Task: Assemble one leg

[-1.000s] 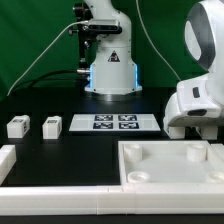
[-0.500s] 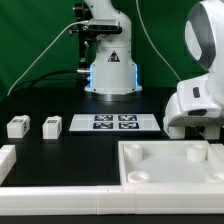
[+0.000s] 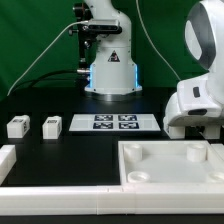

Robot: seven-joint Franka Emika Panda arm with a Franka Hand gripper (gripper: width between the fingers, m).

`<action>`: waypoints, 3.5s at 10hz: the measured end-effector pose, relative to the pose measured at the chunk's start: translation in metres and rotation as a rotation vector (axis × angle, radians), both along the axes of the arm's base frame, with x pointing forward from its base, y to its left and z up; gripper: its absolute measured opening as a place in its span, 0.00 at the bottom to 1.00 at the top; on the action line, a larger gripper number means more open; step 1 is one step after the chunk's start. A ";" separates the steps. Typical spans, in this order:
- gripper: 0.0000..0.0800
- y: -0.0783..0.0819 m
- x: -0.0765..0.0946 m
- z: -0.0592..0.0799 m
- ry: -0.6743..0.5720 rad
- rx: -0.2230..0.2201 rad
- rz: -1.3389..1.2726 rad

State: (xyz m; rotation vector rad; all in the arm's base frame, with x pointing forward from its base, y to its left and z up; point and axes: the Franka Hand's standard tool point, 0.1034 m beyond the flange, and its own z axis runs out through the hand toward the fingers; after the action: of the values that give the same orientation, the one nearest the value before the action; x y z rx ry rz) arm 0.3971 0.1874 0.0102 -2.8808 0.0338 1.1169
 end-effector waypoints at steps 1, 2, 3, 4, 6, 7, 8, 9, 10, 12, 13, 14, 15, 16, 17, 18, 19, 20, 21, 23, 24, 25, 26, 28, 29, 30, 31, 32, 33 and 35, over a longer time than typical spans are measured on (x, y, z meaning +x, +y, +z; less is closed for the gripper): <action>0.36 0.000 0.005 0.008 -0.013 -0.001 -0.002; 0.37 -0.002 0.008 0.015 -0.020 -0.002 -0.003; 0.37 -0.004 0.011 0.023 -0.024 -0.004 -0.005; 0.37 -0.007 0.016 0.033 -0.036 -0.005 -0.008; 0.37 -0.010 0.020 0.051 -0.063 -0.007 -0.008; 0.37 -0.015 0.021 0.067 -0.067 -0.010 -0.009; 0.37 -0.020 0.024 0.082 -0.071 -0.013 -0.013; 0.37 -0.023 0.029 0.091 -0.093 -0.012 -0.018; 0.37 -0.025 0.031 0.097 -0.100 -0.012 -0.021; 0.37 -0.019 0.044 0.091 -0.248 0.000 -0.035; 0.37 -0.018 0.044 0.094 -0.366 0.004 -0.040; 0.37 -0.019 0.040 0.094 -0.430 0.005 -0.042; 0.37 -0.016 0.045 0.093 -0.546 0.015 -0.054; 0.37 -0.016 0.043 0.093 -0.613 0.020 -0.055; 0.37 -0.022 0.050 0.092 -0.722 0.034 -0.065; 0.37 -0.028 0.051 0.092 -0.764 0.032 -0.079; 0.37 -0.037 0.057 0.093 -0.752 0.021 -0.096; 0.37 -0.044 0.068 0.097 -0.770 0.015 -0.114; 0.37 -0.048 0.077 0.101 -0.781 0.015 -0.118; 0.37 -0.048 0.086 0.100 -0.786 0.026 -0.103; 0.37 -0.048 0.086 0.100 -0.784 0.026 -0.103; 0.37 -0.048 0.086 0.100 -0.784 0.026 -0.103; 0.37 -0.052 0.088 0.099 -0.787 0.038 -0.068; 0.37 -0.079 0.111 0.098 -0.796 0.058 -0.014; 0.37 -0.090 0.128 0.101 -0.800 0.068 0.007; 0.37 -0.095 0.145 0.103 -0.812 0.077 0.021; 0.37 -0.095 0.154 0.105 -0.847 0.077 0.018; 0.37 -0.094 0.152 0.104 -0.843 0.077 0.020; 0.37 -0.095 0.152 0.104 -0.847 0.077 0.019; 0.37 -0.098 0.159 0.105 -1.077 0.060 0.009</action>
Offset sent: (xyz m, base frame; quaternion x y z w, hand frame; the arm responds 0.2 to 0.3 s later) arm 0.0033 -0.0128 0.0370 0.0069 -0.0055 0.0238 0.9997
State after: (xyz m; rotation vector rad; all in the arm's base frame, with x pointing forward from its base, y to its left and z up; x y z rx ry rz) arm 0.5563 0.0891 0.1155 -2.9927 -0.0546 -0.5093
